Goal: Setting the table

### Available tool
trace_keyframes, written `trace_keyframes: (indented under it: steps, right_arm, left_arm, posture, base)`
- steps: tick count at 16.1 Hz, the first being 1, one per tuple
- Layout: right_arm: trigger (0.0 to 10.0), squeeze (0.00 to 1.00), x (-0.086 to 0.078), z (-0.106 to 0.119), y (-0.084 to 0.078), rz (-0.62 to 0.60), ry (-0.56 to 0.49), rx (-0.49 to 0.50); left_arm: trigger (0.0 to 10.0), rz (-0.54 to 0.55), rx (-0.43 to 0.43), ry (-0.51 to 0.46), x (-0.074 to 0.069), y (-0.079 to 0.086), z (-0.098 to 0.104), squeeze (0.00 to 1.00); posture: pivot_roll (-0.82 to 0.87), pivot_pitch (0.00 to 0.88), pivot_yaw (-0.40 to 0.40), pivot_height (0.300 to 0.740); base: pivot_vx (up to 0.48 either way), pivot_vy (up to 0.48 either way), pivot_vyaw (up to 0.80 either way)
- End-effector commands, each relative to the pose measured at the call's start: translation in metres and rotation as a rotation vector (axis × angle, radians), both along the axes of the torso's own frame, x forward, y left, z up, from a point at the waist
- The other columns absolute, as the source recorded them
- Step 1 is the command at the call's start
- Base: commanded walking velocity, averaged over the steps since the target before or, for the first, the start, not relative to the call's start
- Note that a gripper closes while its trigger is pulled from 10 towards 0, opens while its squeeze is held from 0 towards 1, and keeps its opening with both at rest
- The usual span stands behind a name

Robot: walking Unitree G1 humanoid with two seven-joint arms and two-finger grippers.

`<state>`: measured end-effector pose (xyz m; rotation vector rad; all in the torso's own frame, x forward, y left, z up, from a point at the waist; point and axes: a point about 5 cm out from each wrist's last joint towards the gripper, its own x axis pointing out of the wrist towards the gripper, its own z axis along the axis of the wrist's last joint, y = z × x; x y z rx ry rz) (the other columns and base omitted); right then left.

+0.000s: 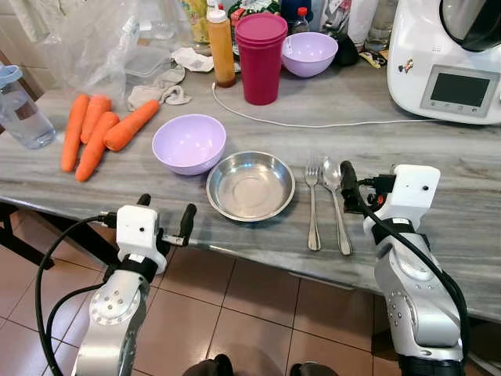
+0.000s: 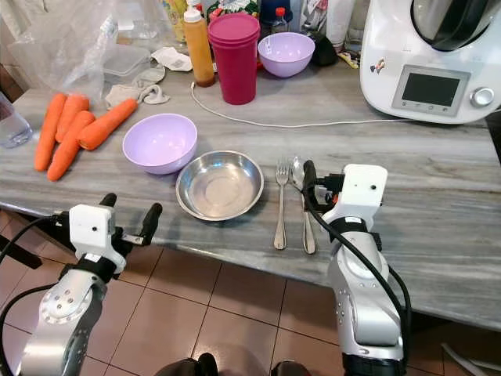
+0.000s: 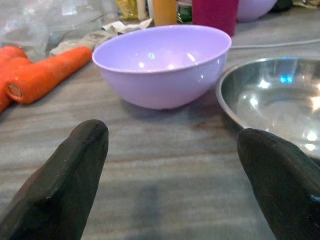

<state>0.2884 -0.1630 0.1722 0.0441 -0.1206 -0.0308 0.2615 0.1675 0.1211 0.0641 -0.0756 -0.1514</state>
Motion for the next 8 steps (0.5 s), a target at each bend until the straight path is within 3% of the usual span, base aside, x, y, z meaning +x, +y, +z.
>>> trace_keyframes:
  steps: [1,8]
  right_arm:
    - [10.0,0.00,-0.0016,0.0027,0.0027,0.011,-0.018,-0.001]
    - [10.0,0.00,-0.0031,0.0017,0.0033,0.015,-0.018,0.004]
  left_arm:
    - [10.0,0.017,0.007,0.013,0.0001,0.0006,-0.0024,0.00]
    - [10.0,0.018,0.016,0.022,-0.0001,-0.0017,-0.0038,0.00]
  posture:
    - [-0.16,0.149,0.059,0.740]
    - [-0.17,0.156,0.058,0.740]
  base:
    - [0.000,0.000,-0.79]
    - [0.000,0.000,-0.78]
